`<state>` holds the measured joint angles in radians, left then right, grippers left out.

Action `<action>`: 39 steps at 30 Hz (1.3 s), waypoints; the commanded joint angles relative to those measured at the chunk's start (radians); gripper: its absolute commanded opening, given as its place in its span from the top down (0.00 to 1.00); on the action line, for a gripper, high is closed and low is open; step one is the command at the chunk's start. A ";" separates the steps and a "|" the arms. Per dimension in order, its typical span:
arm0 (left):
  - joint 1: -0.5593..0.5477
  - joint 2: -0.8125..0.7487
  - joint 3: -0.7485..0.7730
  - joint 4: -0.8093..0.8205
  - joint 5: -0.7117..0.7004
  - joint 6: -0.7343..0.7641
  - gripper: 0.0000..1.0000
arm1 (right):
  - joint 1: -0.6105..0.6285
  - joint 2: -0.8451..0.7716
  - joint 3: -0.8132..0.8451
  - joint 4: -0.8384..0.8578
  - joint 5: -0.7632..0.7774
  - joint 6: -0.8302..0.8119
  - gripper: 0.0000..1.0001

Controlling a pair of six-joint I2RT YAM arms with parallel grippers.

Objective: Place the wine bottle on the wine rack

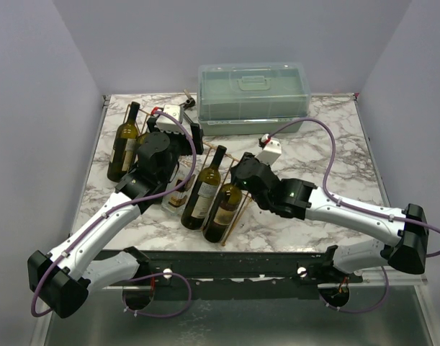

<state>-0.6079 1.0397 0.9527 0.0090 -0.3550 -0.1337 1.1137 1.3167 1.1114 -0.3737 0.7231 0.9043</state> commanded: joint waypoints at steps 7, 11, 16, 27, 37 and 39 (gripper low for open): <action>0.008 -0.030 0.011 -0.007 -0.006 -0.003 0.10 | 0.016 0.042 0.049 -0.089 0.066 0.170 0.56; 0.008 -0.030 0.011 -0.007 -0.004 -0.005 0.10 | 0.016 0.059 0.066 -0.107 0.071 0.186 0.51; 0.008 -0.034 0.010 -0.007 -0.007 -0.004 0.10 | 0.015 0.077 0.083 -0.150 0.085 0.214 0.46; 0.008 -0.032 0.011 -0.007 -0.006 -0.003 0.10 | 0.016 0.076 0.121 -0.226 0.078 0.227 0.39; 0.008 -0.039 0.011 -0.007 -0.007 -0.003 0.10 | 0.015 -0.001 0.146 -0.224 -0.012 0.108 0.35; 0.008 -0.052 0.013 -0.007 -0.010 -0.002 0.10 | 0.016 -0.038 0.138 -0.205 -0.033 0.057 0.33</action>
<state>-0.6033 1.0214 0.9527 0.0090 -0.3553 -0.1333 1.1202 1.3548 1.2263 -0.5812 0.7307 1.0515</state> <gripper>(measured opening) 0.900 0.652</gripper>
